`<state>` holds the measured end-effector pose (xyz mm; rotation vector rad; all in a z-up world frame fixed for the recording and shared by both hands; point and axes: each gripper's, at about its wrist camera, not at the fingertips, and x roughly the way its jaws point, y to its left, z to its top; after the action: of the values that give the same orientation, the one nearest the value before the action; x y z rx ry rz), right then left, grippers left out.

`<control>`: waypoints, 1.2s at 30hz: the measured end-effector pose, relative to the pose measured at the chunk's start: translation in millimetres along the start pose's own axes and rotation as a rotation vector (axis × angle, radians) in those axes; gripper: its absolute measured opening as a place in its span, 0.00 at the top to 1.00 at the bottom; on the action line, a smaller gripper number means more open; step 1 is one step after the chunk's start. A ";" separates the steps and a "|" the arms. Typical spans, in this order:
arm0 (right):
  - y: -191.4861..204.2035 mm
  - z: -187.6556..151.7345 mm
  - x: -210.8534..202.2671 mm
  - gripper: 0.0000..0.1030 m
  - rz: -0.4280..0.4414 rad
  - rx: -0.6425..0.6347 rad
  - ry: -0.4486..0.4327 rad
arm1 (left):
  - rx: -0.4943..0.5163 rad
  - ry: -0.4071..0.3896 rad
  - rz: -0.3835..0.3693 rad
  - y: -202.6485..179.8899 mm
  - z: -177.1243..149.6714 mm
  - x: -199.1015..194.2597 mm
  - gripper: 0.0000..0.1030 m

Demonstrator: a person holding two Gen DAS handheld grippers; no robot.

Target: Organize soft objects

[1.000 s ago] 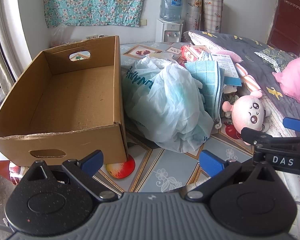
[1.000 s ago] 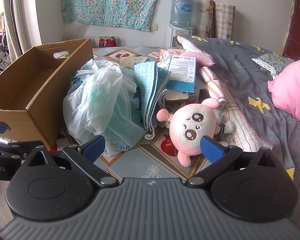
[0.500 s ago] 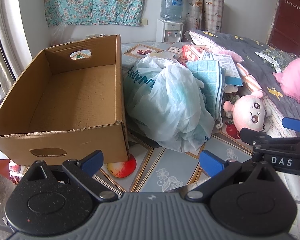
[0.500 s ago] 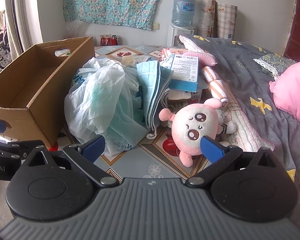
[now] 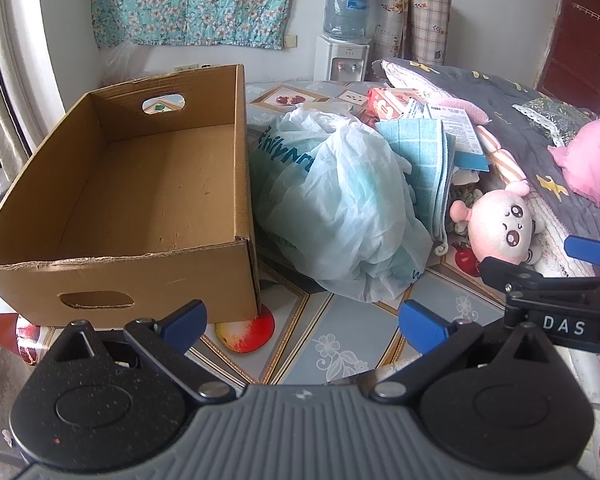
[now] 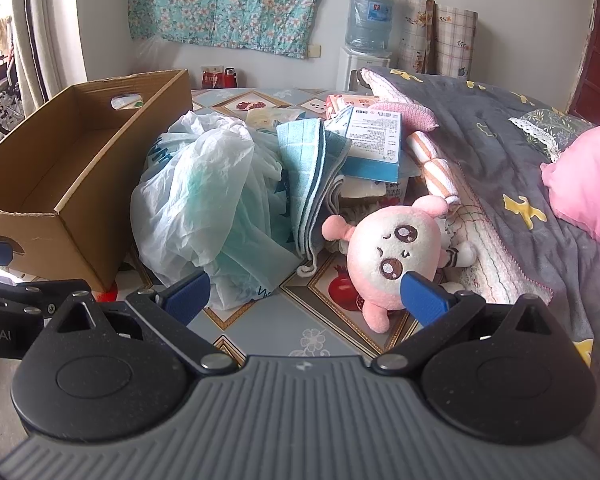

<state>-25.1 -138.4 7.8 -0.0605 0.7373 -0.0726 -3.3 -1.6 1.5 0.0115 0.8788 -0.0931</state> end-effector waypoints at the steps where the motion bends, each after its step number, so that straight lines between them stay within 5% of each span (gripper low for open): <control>1: 0.0 -0.1 0.1 0.01 0.000 0.000 0.000 | 0.000 0.000 0.000 0.2 -0.1 0.0 0.00; 12: -21.1 -7.3 0.8 0.01 -0.056 -0.019 0.001 | 0.020 -0.020 -0.003 -7.6 -0.5 4.0 0.00; 19: -79.3 -4.5 -10.4 0.01 -0.096 -0.086 -0.065 | 0.046 -0.038 -0.116 -35.0 6.1 15.2 0.00; 26: -116.7 15.1 -10.7 0.01 0.024 -0.308 -0.165 | 0.079 -0.118 -0.243 -77.5 7.8 30.6 0.01; 31: -119.9 39.2 10.6 0.03 0.156 -0.437 -0.156 | 0.138 -0.135 -0.302 -113.8 9.0 46.9 0.08; 36: -115.8 69.0 46.6 0.23 0.337 -0.484 -0.088 | 0.164 -0.113 -0.344 -135.6 5.0 73.0 0.28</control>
<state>50.6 -255.8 37.0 -0.3971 0.6554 0.4302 35.2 -142.5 -47.7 0.0086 0.7514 -0.4829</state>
